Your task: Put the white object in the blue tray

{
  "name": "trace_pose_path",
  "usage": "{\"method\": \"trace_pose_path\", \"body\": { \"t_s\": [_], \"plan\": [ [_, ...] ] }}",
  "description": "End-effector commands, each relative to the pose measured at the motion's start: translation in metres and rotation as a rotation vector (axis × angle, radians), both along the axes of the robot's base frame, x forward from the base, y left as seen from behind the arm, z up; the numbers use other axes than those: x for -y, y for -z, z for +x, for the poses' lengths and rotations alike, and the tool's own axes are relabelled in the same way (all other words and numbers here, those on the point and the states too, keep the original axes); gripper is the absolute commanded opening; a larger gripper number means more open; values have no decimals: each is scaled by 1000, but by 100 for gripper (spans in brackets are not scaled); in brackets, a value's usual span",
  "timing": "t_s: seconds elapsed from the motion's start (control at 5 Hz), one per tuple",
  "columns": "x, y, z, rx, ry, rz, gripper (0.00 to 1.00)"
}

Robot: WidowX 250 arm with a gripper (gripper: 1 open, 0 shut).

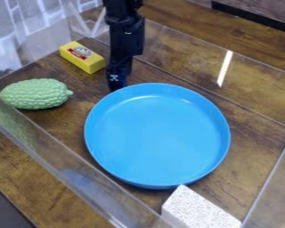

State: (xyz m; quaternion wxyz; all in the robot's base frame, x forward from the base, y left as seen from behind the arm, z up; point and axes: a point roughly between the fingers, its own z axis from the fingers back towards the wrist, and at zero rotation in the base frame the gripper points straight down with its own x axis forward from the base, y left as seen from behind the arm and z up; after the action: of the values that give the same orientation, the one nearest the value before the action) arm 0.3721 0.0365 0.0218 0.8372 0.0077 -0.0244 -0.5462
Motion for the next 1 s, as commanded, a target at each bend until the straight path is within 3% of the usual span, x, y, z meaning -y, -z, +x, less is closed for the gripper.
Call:
{"method": "trace_pose_path", "body": {
  "t_s": [0.0,0.4,0.8],
  "plan": [
    [-1,-12,10,42,2,4,100],
    [12,-16,0,34,-24,3,100],
    [21,-16,-3,24,78,1,100]
  ]
}}
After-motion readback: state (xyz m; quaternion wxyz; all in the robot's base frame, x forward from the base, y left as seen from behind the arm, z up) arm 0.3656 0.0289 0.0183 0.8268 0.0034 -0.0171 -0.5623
